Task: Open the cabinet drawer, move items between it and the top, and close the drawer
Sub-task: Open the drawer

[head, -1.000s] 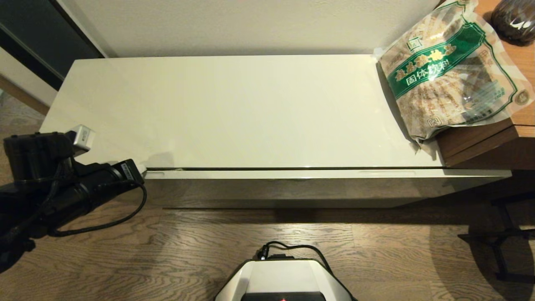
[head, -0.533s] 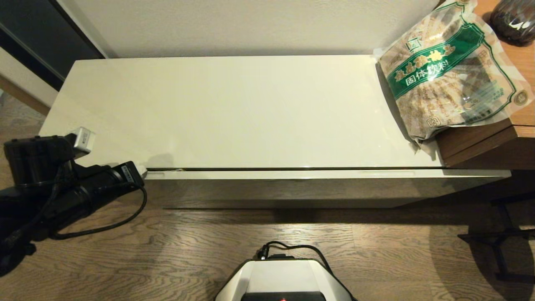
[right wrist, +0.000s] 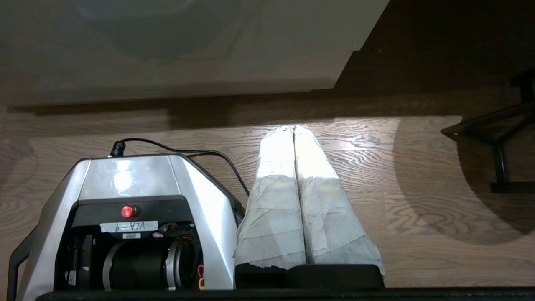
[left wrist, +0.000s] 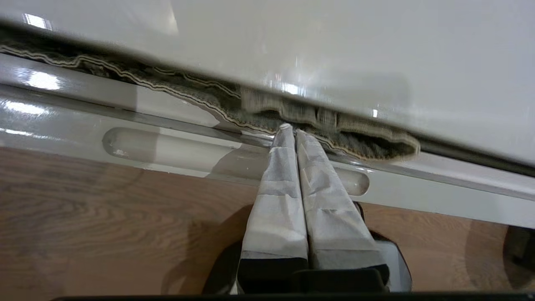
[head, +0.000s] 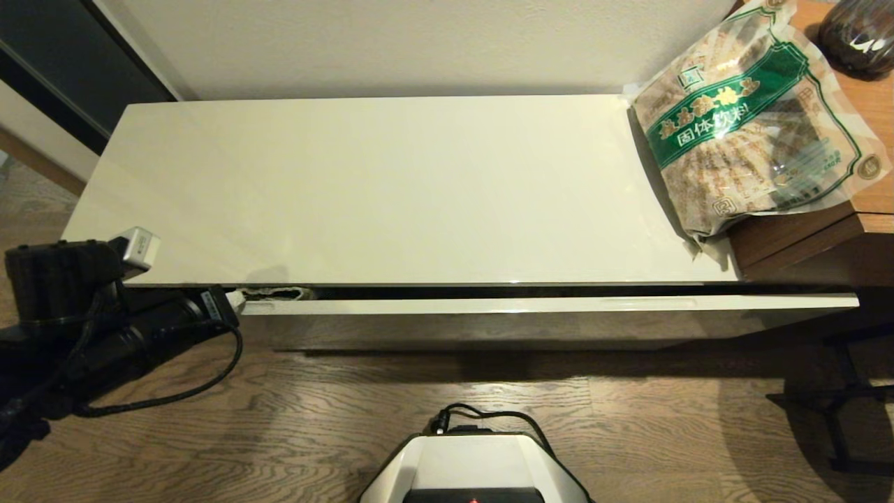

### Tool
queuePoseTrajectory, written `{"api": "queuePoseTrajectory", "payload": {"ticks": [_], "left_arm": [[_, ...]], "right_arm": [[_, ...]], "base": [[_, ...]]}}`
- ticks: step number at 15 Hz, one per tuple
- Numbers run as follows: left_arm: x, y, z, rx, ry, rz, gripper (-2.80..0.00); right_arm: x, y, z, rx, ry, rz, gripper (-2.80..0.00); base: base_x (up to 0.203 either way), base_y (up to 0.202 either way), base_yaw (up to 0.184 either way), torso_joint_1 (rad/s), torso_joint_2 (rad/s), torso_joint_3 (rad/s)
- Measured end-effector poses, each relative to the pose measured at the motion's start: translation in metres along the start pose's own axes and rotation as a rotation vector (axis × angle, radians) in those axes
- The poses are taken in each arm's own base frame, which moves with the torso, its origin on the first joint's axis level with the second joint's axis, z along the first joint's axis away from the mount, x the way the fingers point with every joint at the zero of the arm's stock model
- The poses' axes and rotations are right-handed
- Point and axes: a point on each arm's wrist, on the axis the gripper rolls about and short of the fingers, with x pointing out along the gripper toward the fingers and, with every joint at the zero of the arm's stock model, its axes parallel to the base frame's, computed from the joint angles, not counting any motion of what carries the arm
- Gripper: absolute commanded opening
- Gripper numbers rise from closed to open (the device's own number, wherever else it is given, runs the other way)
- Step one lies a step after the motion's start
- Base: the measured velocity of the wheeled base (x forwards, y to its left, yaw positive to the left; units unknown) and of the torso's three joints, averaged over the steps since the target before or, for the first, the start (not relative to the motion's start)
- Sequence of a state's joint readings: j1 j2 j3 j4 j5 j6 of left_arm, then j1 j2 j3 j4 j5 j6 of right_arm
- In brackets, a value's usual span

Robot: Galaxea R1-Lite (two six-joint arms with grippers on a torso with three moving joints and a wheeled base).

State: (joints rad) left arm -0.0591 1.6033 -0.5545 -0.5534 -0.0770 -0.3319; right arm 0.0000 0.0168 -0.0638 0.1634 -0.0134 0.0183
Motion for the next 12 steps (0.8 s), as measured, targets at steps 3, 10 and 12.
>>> {"api": "queuePoseTrajectory", "payload": {"ticks": [3, 10, 12], "left_arm": [[-0.009, 0.001, -0.007, -0.007, 0.081, -0.013, -2.80], [-0.079, 0.000, -0.029, -0.081, 0.483, -0.006, -2.80], [-0.110, -0.003, -0.028, -0.103, 0.482, -0.023, -2.80]], "right_arm": [[0.000, 0.000, 0.000, 0.000, 0.000, 0.000, -2.80], [0.000, 0.000, 0.000, 0.000, 0.001, 0.001, -2.80], [0.000, 0.000, 0.000, 0.000, 0.000, 0.000, -2.80]], "base": [[0.000, 0.000, 0.000, 0.000, 0.00, 0.000], [0.000, 0.000, 0.000, 0.000, 0.00, 0.000], [0.000, 0.000, 0.000, 0.000, 0.00, 0.000]]}}
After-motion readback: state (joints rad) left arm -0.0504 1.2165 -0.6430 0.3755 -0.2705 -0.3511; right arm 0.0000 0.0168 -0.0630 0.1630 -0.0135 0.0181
